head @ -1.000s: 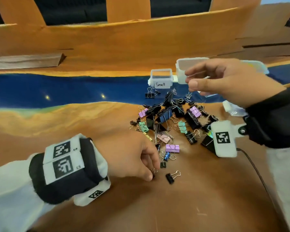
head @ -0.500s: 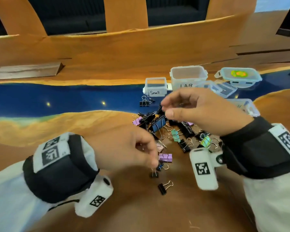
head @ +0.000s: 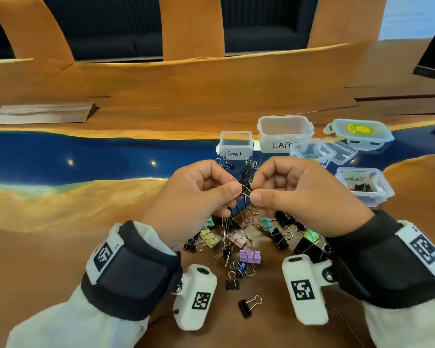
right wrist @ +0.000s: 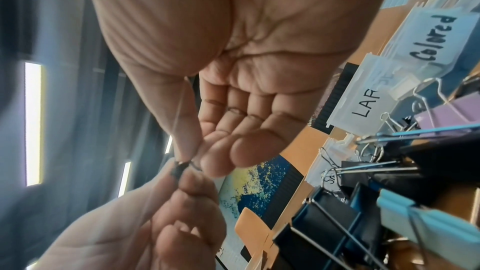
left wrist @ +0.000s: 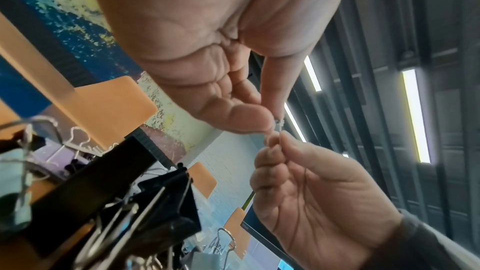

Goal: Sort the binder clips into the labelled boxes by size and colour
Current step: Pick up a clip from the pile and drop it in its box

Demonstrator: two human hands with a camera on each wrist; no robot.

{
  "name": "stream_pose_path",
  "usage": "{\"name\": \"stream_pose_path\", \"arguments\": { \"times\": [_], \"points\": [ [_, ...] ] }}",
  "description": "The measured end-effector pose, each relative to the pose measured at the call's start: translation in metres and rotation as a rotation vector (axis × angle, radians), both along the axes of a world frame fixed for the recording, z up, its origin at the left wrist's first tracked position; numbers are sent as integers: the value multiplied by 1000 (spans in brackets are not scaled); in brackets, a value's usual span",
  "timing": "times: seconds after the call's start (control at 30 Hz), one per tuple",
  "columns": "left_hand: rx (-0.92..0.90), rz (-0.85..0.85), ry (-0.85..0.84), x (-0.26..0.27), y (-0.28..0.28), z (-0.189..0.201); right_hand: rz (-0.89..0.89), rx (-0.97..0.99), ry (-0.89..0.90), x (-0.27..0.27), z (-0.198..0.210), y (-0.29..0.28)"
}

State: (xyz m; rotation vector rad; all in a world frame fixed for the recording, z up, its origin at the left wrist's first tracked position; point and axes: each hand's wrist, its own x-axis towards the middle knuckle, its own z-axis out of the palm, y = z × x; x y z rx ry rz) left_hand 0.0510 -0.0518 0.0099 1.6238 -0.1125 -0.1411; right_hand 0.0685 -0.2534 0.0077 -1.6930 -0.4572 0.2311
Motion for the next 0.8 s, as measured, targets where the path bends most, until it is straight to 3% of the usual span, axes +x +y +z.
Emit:
{"name": "stream_pose_path", "arguments": {
  "times": [0.13, 0.23, 0.4, 0.8],
  "points": [
    [26, 23, -21, -1, 1, 2, 5, 57, 17, -1, 2, 0],
    [-89, -35, 65, -4, 3, 6, 27, 115, 32, 0, 1, -1],
    [-175, -86, 175, -9, 3, 9, 35, 26, -116, -6, 4, 1],
    [-132, -11, 93, -13, 11, 12, -25, -234, -205, -1, 6, 5]
  ]
}}
